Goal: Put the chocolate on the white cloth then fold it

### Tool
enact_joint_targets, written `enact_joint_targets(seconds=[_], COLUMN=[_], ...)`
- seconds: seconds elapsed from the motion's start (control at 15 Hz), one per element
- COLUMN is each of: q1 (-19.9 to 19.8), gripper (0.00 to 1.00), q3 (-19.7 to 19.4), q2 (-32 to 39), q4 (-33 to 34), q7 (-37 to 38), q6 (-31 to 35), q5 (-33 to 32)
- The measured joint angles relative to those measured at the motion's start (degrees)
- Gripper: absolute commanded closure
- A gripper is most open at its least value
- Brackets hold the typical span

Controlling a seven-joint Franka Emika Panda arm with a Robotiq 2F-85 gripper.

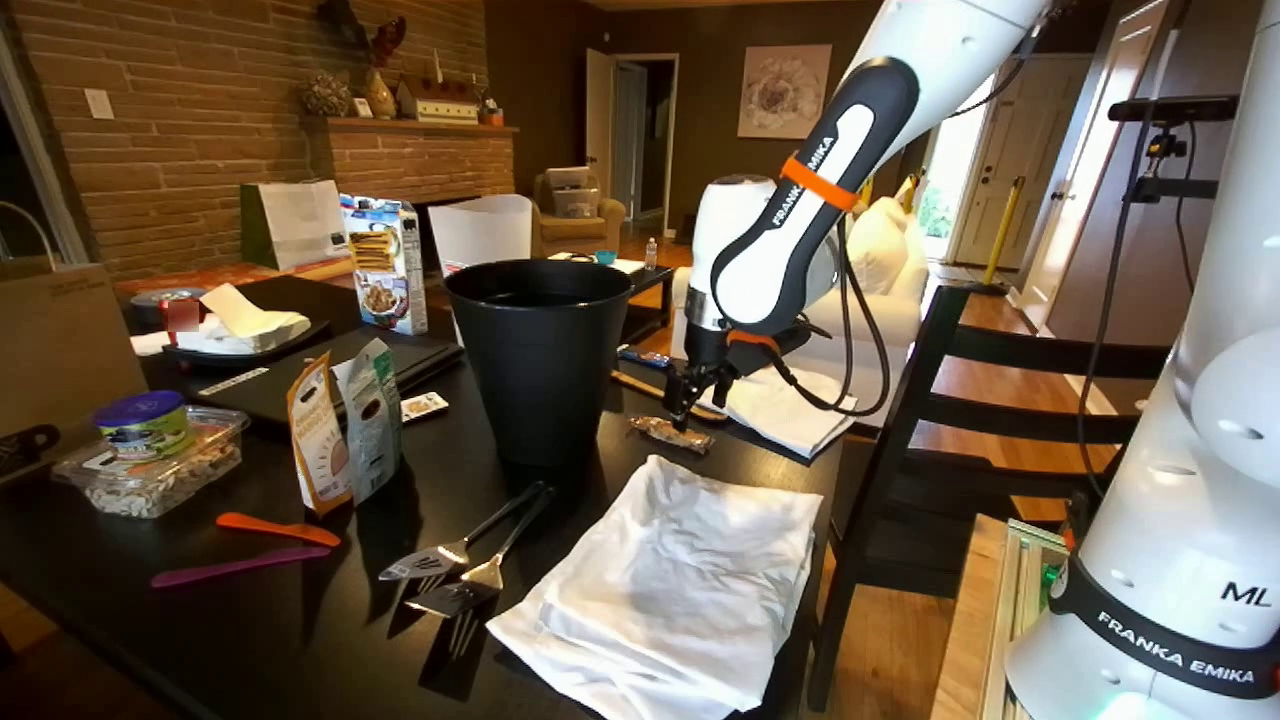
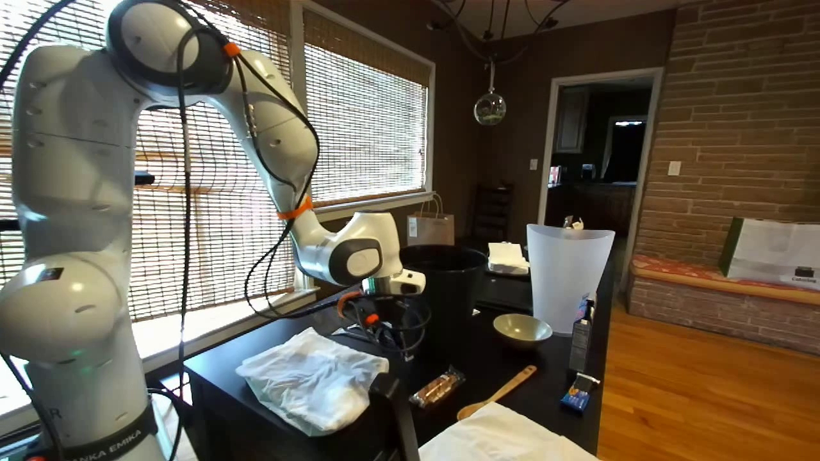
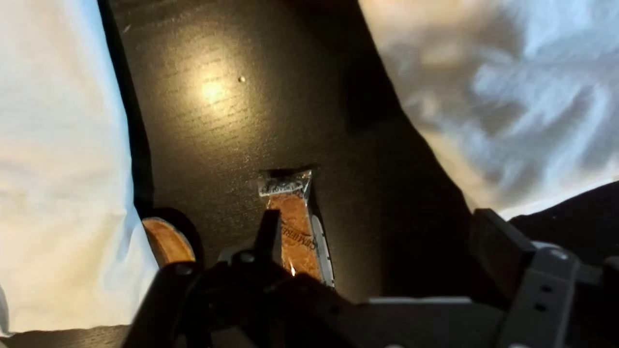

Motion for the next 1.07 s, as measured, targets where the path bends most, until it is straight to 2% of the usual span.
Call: enact_joint_targets(seconds=[0.33,0.73,0.8,0.87,0.93,1.07], q1=[0.07,0.06,0.04,0.04,0.04,0.04], gripper=[0.0,0.02,0.07,0.27,0.29,0.44], q3=[-1.71,-4.14,-4.2,-4.19,-4.16,-4.07], q2=[8.5,16.53,17.43,18.23,18.94,20.04], q4=[4.41,11.5,12.41,13.17,13.81,14.82], q7=[-3.13,-4.24,-4.26,-4.33,-4.37,-4.42], q6=[8.66,10.9,10.89,10.88,10.87,10.82], q5=[0.72,2.73,3.29,3.86,4.4,5.13])
